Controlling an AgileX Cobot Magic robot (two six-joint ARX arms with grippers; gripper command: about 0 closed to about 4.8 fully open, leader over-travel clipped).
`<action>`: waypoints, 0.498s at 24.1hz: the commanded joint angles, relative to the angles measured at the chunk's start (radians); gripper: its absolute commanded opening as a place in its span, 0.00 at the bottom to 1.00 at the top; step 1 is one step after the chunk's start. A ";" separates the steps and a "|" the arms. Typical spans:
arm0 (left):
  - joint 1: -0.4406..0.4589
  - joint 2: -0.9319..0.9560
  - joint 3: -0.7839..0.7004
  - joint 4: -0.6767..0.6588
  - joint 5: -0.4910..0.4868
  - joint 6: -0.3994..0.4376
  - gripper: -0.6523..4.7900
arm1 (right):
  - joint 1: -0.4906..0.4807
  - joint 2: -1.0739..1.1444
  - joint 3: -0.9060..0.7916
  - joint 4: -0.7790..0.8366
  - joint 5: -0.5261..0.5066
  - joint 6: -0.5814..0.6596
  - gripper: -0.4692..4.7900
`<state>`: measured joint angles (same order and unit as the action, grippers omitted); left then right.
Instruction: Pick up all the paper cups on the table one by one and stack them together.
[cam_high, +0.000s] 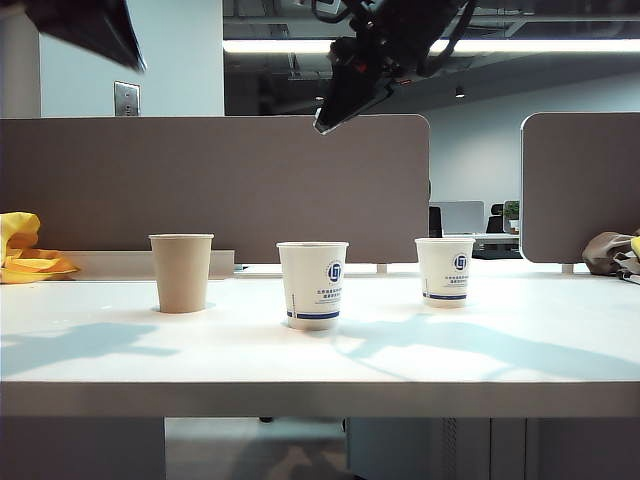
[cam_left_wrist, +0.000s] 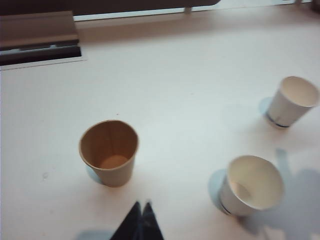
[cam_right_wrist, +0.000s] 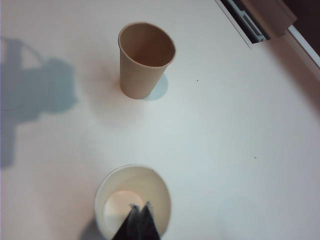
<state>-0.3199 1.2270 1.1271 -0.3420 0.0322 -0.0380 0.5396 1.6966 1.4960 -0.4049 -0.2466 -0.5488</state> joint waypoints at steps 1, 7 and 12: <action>0.001 0.078 0.006 0.117 -0.075 0.129 0.11 | -0.007 0.012 0.042 0.028 0.018 -0.002 0.08; 0.001 0.261 0.103 0.110 -0.105 0.502 0.93 | -0.051 0.011 0.079 -0.019 0.040 -0.002 0.08; 0.002 0.410 0.285 0.109 -0.215 0.732 1.00 | -0.072 0.011 0.079 -0.016 0.007 -0.001 0.08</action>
<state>-0.3172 1.6203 1.3853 -0.2359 -0.1719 0.6453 0.4671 1.7142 1.5703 -0.4332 -0.2172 -0.5488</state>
